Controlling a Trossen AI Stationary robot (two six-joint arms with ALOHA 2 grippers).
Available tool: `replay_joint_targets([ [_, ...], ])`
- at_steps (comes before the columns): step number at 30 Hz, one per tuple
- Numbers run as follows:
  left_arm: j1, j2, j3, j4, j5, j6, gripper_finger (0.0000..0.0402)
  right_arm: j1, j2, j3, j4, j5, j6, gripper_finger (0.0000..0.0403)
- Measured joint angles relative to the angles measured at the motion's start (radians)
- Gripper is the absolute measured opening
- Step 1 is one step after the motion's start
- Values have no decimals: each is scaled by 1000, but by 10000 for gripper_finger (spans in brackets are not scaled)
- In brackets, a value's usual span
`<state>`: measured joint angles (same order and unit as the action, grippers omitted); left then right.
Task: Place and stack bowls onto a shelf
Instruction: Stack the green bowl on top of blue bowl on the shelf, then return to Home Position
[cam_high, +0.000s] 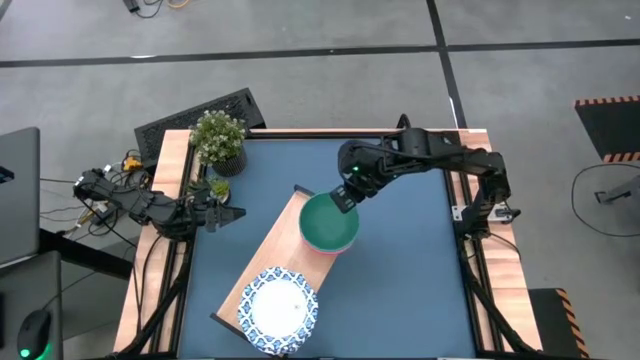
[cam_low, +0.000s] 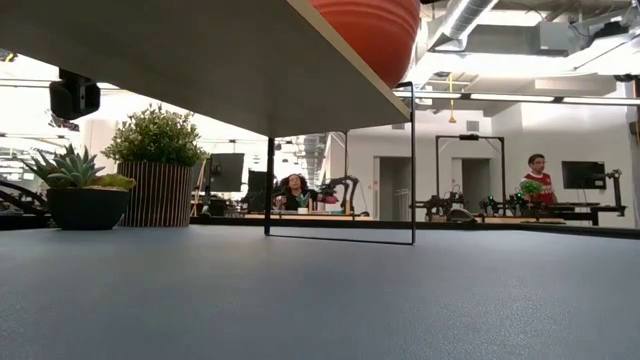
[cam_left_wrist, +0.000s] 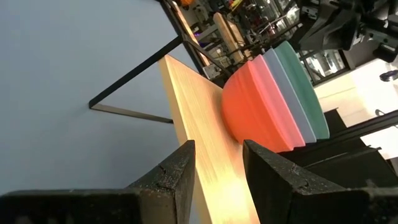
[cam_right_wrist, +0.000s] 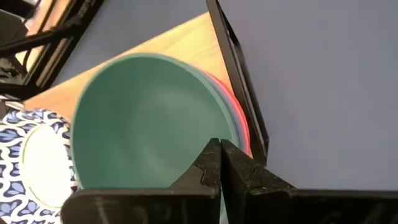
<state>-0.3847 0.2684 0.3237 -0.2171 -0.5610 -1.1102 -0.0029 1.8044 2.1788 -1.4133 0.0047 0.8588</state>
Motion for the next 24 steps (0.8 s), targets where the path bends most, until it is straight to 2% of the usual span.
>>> replay_joint_targets([
  [6,0,0,0,-1,0,-20,121,47,-86,-1,-3,178,-16,50],
  [13,0,0,0,1,-16,-46,121,133,-195,1,26,390,-214,57],
  [21,0,0,0,-9,82,-80,121,176,-271,1,11,394,-114,58],
  [22,0,0,0,-12,84,-76,121,182,-272,1,12,396,-118,58],
  [24,0,0,0,-2,79,-87,121,197,-274,1,46,400,-234,58],
])
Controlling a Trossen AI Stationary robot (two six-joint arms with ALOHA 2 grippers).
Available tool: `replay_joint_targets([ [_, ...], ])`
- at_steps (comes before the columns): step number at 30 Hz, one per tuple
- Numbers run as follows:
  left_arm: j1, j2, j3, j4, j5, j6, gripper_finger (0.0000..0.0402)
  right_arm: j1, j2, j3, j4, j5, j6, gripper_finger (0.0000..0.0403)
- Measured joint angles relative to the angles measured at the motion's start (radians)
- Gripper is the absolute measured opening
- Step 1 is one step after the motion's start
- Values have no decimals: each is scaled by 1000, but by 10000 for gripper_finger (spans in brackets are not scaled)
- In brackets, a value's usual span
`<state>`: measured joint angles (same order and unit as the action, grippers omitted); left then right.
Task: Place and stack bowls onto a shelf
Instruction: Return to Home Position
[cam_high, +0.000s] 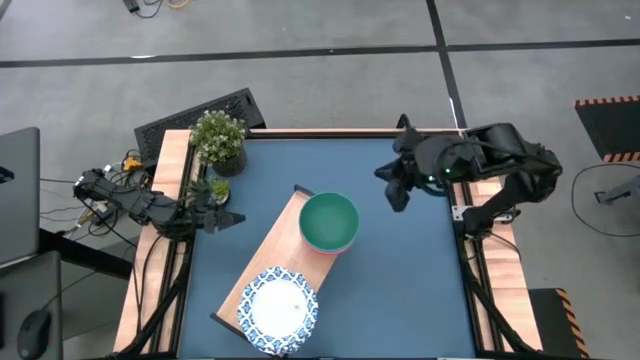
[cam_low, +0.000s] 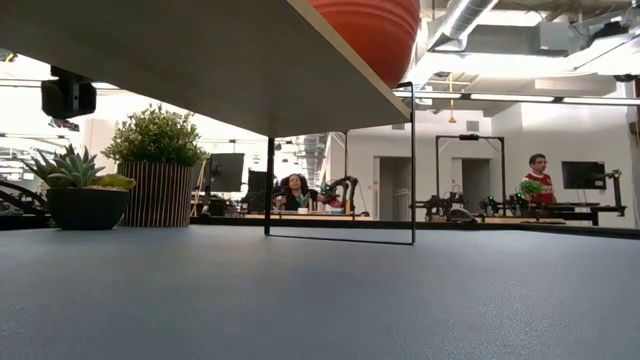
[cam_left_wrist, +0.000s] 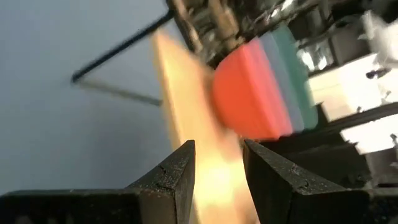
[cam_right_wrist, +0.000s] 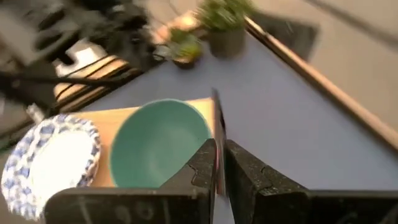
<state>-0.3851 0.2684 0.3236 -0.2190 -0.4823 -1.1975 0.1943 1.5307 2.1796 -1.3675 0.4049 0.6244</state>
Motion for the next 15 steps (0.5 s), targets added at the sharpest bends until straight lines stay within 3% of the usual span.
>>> replay_joint_targets([
  [3,-4,0,-1,165,-39,194,121,8,-5,-1,93,-28,-153,58],
  [6,-9,-6,0,452,76,534,121,-26,-33,-1,163,-129,-257,58],
  [8,-8,-17,0,581,155,647,121,-48,-66,-1,190,-165,-318,59],
  [11,-8,-55,1,625,240,719,121,-93,-131,-1,205,-225,-387,59],
  [15,-8,-120,1,544,258,712,121,-148,-242,-88,293,-332,-464,59],
])
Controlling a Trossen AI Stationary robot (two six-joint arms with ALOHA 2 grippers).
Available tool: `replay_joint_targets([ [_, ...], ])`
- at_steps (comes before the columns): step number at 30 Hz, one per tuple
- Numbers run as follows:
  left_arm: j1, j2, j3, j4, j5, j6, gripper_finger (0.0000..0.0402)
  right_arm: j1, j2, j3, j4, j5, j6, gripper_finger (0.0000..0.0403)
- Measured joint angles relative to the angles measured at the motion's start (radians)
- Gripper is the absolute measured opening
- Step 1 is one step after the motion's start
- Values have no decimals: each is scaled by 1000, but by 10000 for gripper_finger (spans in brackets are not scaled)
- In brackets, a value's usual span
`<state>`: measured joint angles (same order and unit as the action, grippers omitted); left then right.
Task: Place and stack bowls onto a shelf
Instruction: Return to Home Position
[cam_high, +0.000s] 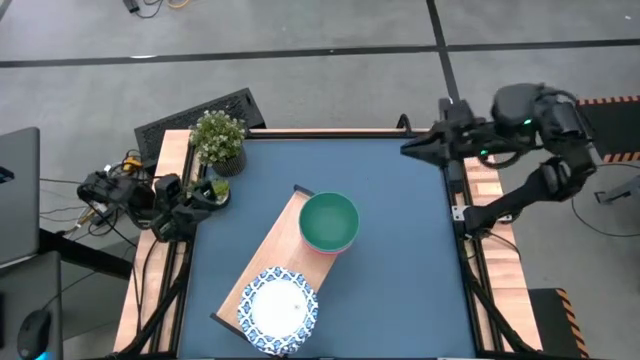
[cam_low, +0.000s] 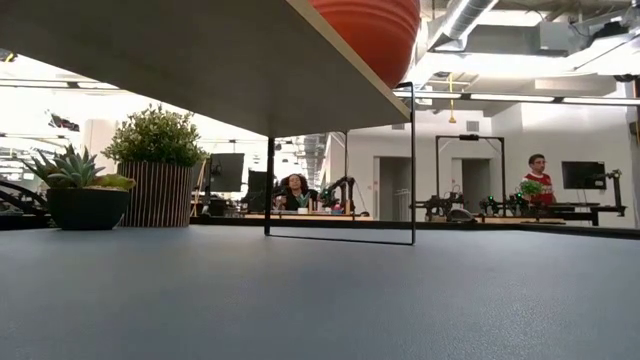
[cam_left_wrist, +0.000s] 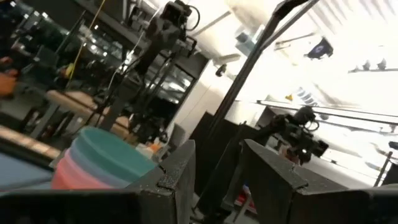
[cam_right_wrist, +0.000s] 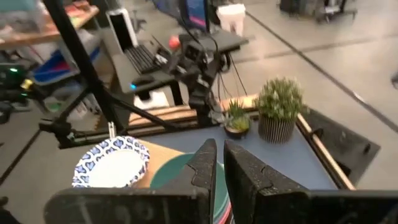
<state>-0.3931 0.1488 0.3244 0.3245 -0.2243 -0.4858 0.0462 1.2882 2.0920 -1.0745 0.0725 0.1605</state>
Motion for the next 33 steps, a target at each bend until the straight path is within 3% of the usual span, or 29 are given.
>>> replay_joint_targets([
  [4,0,-67,-1,-98,-27,-4,121,-45,-175,-259,139,-22,12,59],
  [12,0,-148,-1,-236,-47,15,121,-122,-561,-995,714,-155,139,59],
  [17,0,-145,-1,-279,-7,10,121,-140,-749,-1344,998,-171,261,59],
  [25,0,-145,-26,-334,-7,24,121,-100,-956,-1693,1225,-181,330,59],
  [33,0,-145,-161,-263,-7,14,121,-64,-1051,-1907,1340,-141,341,59],
])
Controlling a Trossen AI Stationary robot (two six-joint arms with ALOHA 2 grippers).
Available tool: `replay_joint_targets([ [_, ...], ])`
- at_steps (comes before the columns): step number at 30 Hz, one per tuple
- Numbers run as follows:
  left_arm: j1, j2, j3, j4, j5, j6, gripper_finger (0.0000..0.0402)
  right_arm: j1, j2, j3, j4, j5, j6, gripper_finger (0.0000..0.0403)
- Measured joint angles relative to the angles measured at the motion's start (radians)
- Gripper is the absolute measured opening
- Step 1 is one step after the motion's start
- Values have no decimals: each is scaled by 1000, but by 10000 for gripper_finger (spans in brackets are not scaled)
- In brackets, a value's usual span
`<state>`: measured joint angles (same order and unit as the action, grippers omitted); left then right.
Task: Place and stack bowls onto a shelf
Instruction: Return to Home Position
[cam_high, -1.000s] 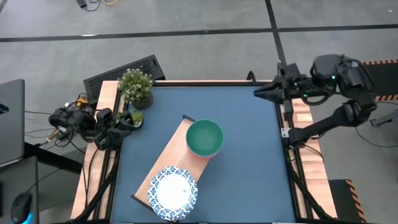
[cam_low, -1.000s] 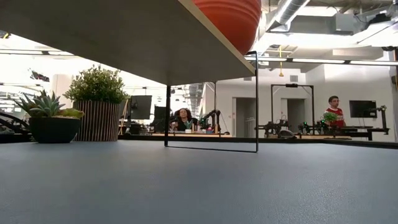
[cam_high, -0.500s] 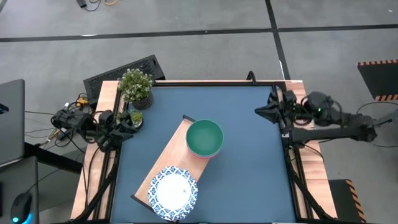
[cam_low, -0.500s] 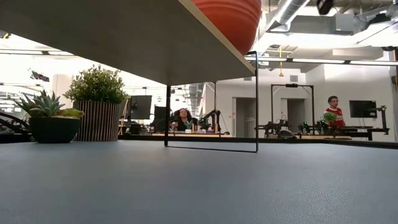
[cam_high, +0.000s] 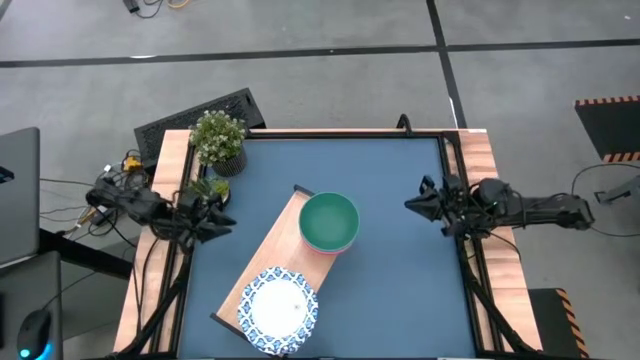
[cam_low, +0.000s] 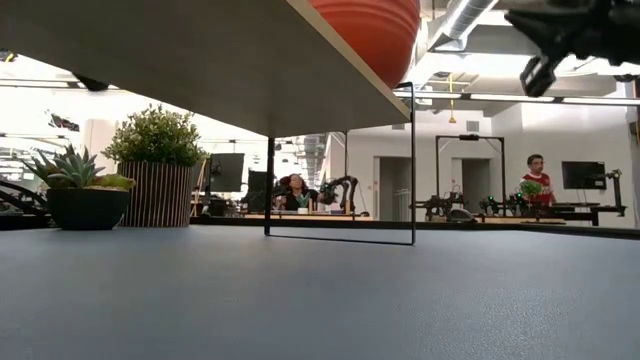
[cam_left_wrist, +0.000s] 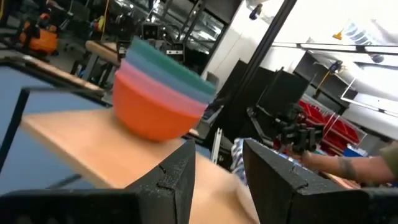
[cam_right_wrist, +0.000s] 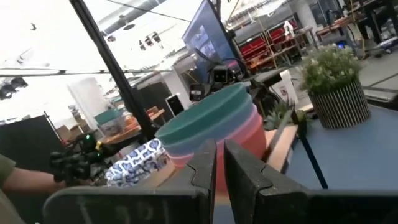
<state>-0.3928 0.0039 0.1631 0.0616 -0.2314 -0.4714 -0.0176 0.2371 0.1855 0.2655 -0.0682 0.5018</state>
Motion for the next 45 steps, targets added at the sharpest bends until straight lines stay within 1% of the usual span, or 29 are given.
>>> replay_joint_targets([
  [8,0,0,-153,155,23,-24,121,4,-77,-121,29,15,22,59],
  [13,0,0,-151,120,45,1,121,4,-111,-177,77,13,15,59],
  [20,0,0,-152,53,70,22,121,5,-114,-177,39,10,-84,59],
  [24,0,0,-152,23,87,21,121,5,-114,-177,-9,-18,-112,59],
  [27,0,0,-152,22,86,28,121,4,-114,-178,-81,-20,-111,59],
  [36,0,0,-153,-9,71,-3,121,4,-113,-178,-213,-19,-112,59],
  [40,0,0,-153,-11,89,10,121,4,-108,-179,-222,-13,-38,59],
  [43,0,0,-153,-11,94,17,121,4,-107,-179,-223,-13,-32,59],
  [45,0,0,-153,-11,95,-15,121,4,-106,-179,-223,-13,-31,59],
])
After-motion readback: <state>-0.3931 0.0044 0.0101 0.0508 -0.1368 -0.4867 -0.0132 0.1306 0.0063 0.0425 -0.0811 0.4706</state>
